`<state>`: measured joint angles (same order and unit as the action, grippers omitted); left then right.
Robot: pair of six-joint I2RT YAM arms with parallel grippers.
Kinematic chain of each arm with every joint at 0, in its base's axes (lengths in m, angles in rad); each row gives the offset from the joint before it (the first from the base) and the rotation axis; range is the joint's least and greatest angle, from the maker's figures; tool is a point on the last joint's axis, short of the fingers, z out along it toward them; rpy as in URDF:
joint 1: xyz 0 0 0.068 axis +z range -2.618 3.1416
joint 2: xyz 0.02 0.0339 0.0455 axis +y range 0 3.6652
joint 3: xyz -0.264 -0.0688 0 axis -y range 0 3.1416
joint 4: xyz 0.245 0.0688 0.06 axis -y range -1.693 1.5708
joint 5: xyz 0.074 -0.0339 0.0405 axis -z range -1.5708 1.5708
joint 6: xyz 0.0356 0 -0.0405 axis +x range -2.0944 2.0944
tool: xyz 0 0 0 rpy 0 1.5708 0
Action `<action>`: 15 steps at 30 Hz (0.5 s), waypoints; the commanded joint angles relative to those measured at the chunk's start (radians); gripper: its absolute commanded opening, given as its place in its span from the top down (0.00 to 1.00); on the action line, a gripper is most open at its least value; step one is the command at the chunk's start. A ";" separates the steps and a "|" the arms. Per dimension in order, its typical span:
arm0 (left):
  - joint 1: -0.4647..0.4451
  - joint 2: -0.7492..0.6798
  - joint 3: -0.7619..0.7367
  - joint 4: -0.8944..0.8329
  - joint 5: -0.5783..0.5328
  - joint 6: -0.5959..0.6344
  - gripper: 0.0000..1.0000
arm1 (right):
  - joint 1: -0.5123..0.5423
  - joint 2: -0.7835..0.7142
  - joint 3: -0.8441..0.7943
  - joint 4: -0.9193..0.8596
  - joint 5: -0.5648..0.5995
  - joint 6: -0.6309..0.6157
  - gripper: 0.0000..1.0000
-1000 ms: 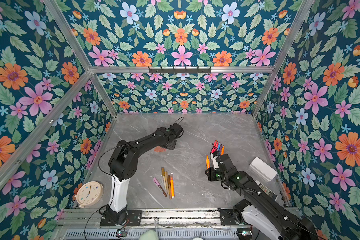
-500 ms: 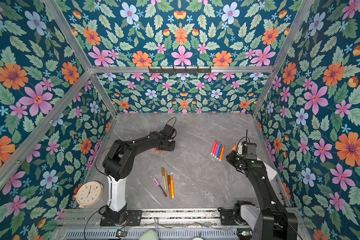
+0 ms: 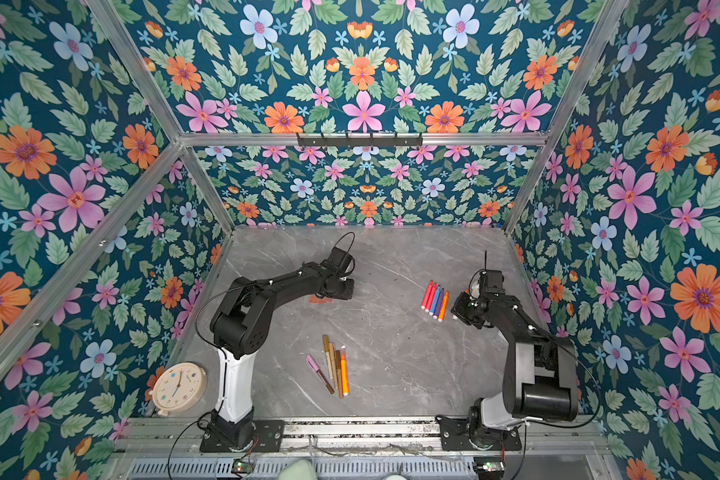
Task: Open the pen caps
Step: 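Lower the uncapped orange highlighter beside the orange marker and open the right gripper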
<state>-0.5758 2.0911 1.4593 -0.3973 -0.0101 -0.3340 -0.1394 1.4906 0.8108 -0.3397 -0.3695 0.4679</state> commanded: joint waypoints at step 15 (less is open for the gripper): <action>0.004 -0.034 -0.074 -0.074 -0.125 0.013 0.71 | 0.001 0.129 0.057 0.048 -0.036 0.012 1.00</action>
<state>-0.5751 2.0579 1.3952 -0.3901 -0.1287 -0.3313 -0.1387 1.6138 0.8635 -0.2935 -0.3916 0.4728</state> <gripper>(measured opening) 0.294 0.157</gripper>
